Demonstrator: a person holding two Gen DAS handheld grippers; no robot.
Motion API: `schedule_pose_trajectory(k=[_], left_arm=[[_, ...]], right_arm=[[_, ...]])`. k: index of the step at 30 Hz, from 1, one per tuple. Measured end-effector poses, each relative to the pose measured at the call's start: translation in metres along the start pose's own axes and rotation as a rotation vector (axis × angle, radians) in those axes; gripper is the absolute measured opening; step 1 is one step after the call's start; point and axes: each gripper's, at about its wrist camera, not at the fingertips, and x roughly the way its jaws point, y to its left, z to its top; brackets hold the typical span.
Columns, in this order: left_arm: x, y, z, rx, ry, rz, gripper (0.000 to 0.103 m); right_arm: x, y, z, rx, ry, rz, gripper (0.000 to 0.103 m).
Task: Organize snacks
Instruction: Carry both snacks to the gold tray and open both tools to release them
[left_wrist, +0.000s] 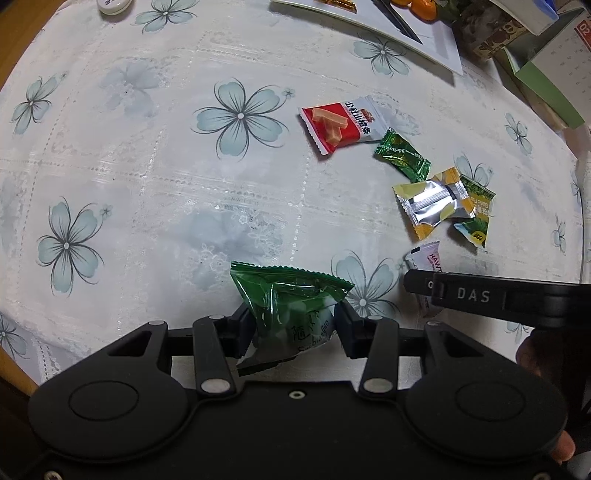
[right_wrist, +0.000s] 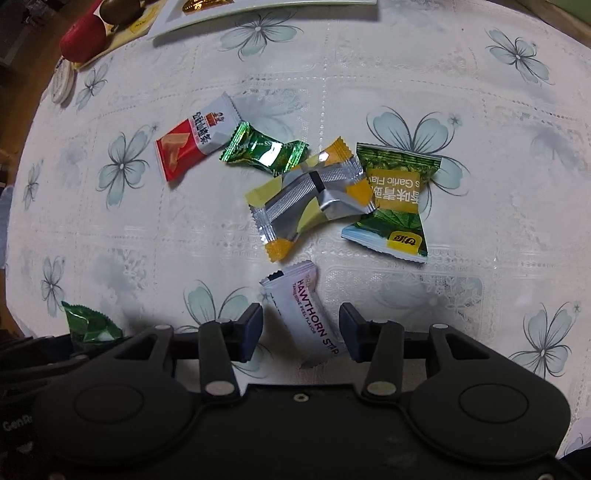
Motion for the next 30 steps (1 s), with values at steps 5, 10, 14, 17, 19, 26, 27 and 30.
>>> schedule_pose_trajectory(k=[5,10,14,17,19,26,27,30], left_arm=[[0.005,0.006,0.002,-0.015,0.033,-0.026,0.053],[0.003,0.014,0.004,-0.039,0.025,-0.022,0.053],[-0.001,0.02,0.003,-0.042,0.005,-0.006,0.053],[-0.007,0.021,-0.003,-0.013,-0.047,0.044,0.053],[-0.015,0.021,-0.012,0.009,-0.091,0.087,0.053],[-0.039,0.025,-0.073,-0.024,-0.128,0.056,0.053],[-0.042,0.027,-0.083,-0.027,-0.121,0.041,0.053],[-0.05,0.028,-0.118,-0.022,-0.107,0.028,0.053]], right_arm=[[0.001,0.012,-0.004,-0.048,-0.02,-0.053,0.043],[0.0,0.015,-0.01,-0.078,-0.033,-0.099,0.022],[-0.009,-0.002,-0.012,-0.022,-0.037,-0.067,0.021],[-0.025,-0.015,-0.017,0.014,-0.093,-0.036,0.021],[-0.041,-0.026,-0.027,0.046,-0.139,-0.015,0.022],[-0.095,-0.05,-0.097,0.122,-0.254,0.025,0.022],[-0.099,-0.051,-0.11,0.136,-0.254,0.041,0.022],[-0.113,-0.053,-0.157,0.178,-0.261,0.097,0.022]])
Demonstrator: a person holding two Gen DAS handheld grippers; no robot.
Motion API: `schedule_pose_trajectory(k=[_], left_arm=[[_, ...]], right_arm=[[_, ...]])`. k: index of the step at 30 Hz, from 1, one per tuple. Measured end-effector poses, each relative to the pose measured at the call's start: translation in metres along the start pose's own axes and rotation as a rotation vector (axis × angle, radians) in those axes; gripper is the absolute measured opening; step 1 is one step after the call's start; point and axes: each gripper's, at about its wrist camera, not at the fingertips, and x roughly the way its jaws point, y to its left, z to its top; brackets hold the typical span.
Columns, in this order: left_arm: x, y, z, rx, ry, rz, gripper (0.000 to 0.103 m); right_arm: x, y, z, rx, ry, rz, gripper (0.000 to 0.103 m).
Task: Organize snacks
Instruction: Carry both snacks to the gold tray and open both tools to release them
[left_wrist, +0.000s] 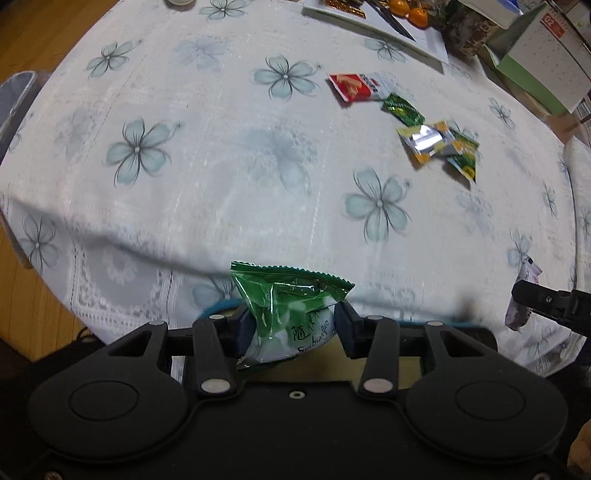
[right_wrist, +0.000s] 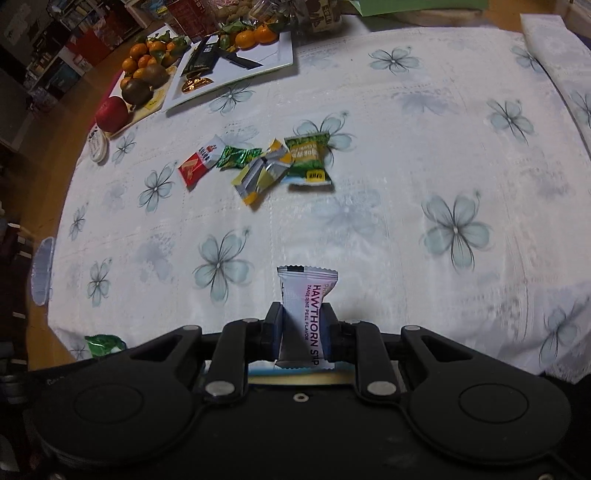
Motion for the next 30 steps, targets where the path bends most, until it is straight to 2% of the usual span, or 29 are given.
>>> schedule_pose_trajectory(k=[7,12,18,23,25,28,30], left_arm=[[-0.013,-0.01,-0.061,0.015,0.021,-0.038,0.053],[-0.005,-0.034,-0.094,0.036,0.054,-0.051,0.053],[-0.002,-0.05,-0.118,0.059,0.036,-0.023,0.053],[-0.014,-0.052,-0.129,0.061,-0.027,0.001,0.054],[-0.02,-0.049,-0.131,0.049,-0.051,-0.006,0.054],[-0.028,-0.046,-0.13,0.042,-0.076,-0.025,0.055],[-0.032,-0.046,-0.129,0.037,-0.09,-0.019,0.056]], right_arm=[[-0.034,-0.003,-0.087,0.029,-0.02,-0.002,0.022],[-0.046,-0.011,-0.128,0.051,-0.022,0.0,0.022],[-0.052,-0.02,-0.154,0.043,-0.038,-0.08,0.022],[-0.061,-0.018,-0.162,0.019,-0.044,-0.047,0.023],[-0.068,-0.016,-0.165,0.012,-0.061,-0.032,0.026],[-0.077,-0.014,-0.166,0.017,-0.101,-0.034,0.051],[-0.081,-0.012,-0.166,0.006,-0.115,-0.041,0.05]])
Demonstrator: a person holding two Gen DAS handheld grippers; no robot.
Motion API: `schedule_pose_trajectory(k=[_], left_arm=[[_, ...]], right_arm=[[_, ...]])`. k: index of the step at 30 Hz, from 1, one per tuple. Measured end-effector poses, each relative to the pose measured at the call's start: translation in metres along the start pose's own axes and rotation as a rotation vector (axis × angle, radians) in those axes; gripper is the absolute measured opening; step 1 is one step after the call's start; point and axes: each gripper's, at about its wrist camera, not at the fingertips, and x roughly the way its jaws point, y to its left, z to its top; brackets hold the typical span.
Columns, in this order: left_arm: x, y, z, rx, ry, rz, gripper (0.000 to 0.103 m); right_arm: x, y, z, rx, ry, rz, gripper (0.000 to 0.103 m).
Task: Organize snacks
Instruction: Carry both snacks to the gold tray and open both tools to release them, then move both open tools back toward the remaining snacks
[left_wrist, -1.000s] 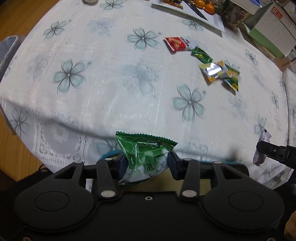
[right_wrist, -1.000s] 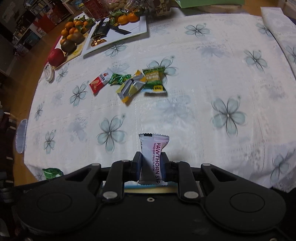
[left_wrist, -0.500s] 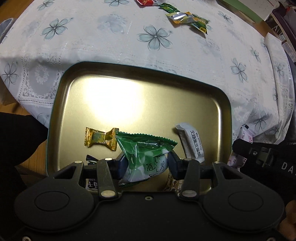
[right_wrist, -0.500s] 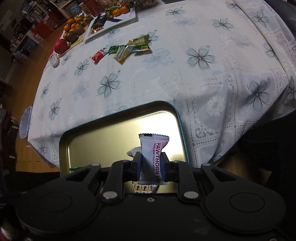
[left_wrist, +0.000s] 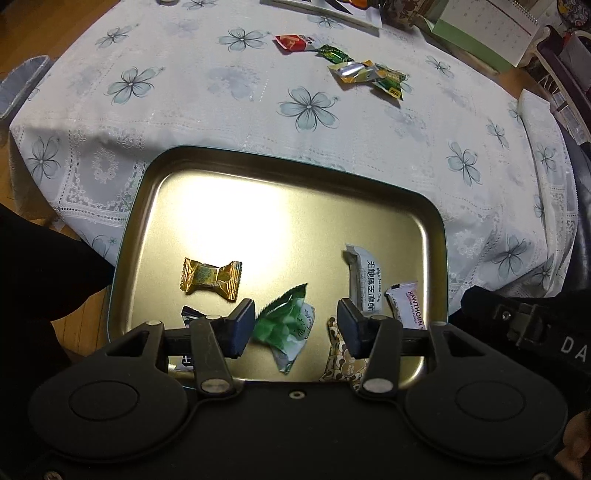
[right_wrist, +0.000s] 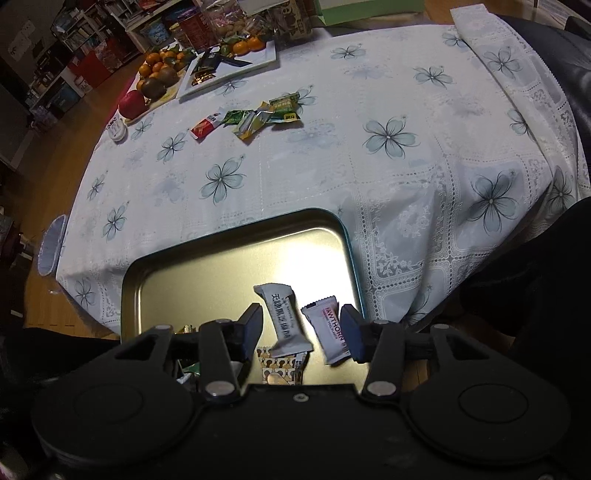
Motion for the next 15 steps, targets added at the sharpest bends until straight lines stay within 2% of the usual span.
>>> schedule_pose_trajectory(k=[3,6,15], left_arm=[[-0.001,0.0,0.0,0.003,-0.005,0.013,0.056],[0.005,0.001,-0.001,-0.001,0.023,0.018,0.056],[0.022,0.006,-0.003,0.021,0.134,0.052,0.056]], right_arm=[[0.0,0.0,0.001,-0.007,0.002,-0.004,0.05],[0.004,0.001,0.001,-0.01,0.022,-0.012,0.05],[0.03,0.001,-0.002,0.003,0.146,-0.024,0.05]])
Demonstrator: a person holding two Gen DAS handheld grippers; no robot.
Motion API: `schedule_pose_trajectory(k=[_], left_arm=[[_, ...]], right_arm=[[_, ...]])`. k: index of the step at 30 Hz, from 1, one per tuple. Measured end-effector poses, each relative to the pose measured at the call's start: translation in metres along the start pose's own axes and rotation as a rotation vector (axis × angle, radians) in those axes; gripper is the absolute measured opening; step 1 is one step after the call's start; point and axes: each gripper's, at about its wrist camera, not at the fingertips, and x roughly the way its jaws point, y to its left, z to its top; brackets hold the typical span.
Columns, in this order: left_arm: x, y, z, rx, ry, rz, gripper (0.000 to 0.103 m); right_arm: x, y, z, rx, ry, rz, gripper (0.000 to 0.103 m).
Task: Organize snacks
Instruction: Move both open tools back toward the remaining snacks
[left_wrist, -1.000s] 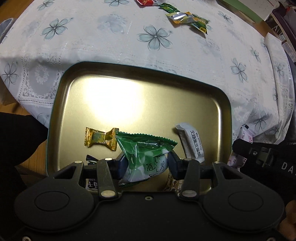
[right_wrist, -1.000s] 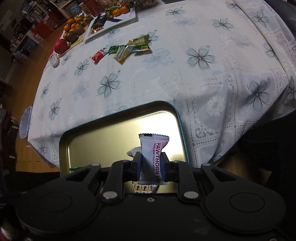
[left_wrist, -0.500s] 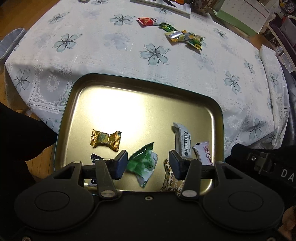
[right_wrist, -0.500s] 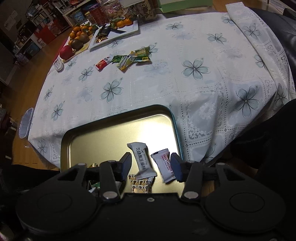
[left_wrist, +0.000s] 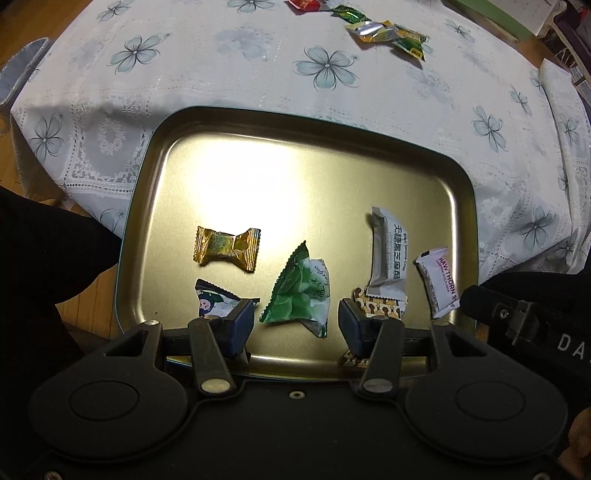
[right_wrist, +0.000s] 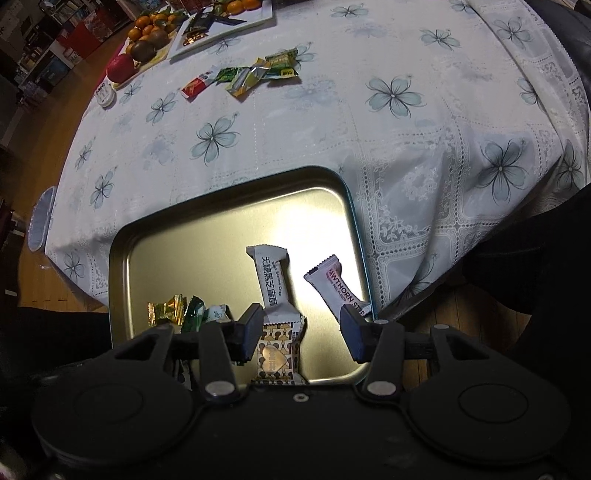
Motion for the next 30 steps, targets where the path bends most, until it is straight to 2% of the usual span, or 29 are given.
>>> schedule_pose_trajectory(k=[8,13,20,24,30], left_arm=[[-0.001,-0.001,0.019,0.08,0.073,0.025,0.056],[-0.003,0.0,0.038,0.103,0.104,0.029,0.056],[-0.007,-0.002,0.07,0.14,0.091,0.068,0.056],[-0.008,-0.005,0.094,0.149,0.072,0.086,0.056],[-0.004,-0.008,0.133,0.156,0.034,0.104,0.056]], right_arm=[[0.024,-0.001,0.009,0.052,0.145,0.009,0.049],[0.035,0.002,0.022,0.049,0.199,0.008,0.049],[0.039,0.009,0.049,-0.021,0.219,-0.036,0.051],[0.037,0.015,0.074,-0.049,0.193,-0.052,0.054],[0.04,0.022,0.117,-0.071,0.138,-0.076,0.065]])
